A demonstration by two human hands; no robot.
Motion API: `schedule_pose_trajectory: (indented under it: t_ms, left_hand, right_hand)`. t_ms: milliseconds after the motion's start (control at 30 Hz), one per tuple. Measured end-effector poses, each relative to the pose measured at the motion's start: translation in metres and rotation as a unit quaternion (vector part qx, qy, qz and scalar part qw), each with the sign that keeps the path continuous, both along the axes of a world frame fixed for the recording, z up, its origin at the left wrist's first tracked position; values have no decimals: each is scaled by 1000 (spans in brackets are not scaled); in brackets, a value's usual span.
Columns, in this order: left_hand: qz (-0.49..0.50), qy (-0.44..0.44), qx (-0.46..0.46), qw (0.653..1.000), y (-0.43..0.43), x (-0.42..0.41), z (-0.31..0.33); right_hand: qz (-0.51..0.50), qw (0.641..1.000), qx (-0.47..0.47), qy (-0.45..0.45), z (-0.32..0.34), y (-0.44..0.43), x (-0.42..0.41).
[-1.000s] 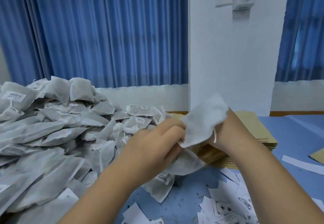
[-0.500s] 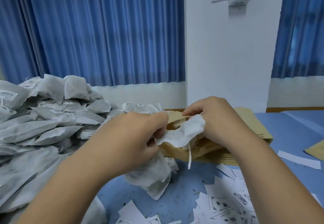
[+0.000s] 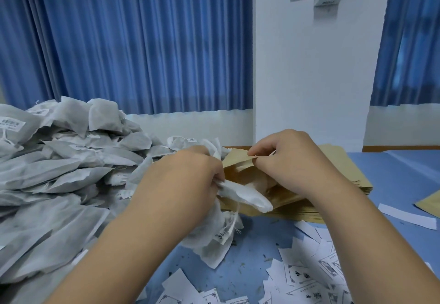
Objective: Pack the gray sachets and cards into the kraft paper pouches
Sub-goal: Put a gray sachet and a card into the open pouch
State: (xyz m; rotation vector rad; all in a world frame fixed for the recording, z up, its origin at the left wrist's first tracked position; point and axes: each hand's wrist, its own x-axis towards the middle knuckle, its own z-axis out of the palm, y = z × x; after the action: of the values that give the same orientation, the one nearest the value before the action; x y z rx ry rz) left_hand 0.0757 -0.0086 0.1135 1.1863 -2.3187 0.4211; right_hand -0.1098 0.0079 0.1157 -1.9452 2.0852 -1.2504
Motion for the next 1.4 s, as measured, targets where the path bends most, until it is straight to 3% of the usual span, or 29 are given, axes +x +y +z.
schedule_pose_trajectory:
  t_ms: [300,433,567,767,867,933,1033,1133,1267,1400]
  left_hand:
    - [19,14,-20,1000,2,-24,-24]
    - [-105,48,99,988,-5,-20,-23]
    - [-128,118,154,973,-9,-7,-12]
    - [-149,185,6,971,4,3,4]
    - [-204,211,-158,943,6,2,3]
    - [-225,221,-214,924,4,-1,-5]
    - [-266,191,-221,919,-2,-8,-21]
    - [-291,103,-160,938,-7,-15,-30]
    - [-233,-36,-91,968,-7,-16,-30]
    - [-168,-71,-48,982,-12,-13,-31]
  right_hand:
    - [17,1000,-12,14,-1,-2,16]
    - [18,1000,2,13,-2,-2,18]
    - [11,1000,-3,4,-1,0,14]
    - [13,1000,1,5,1,1,12]
    - [12,1000,7,4,1,0,10]
    - [11,1000,9,5,0,-1,10]
    - [16,1000,2,-18,0,0,9]
    - [12,1000,-10,-3,0,1,8]
    - [6,1000,-17,-9,0,-2,7]
    - [8,1000,-18,-19,-2,-1,6]
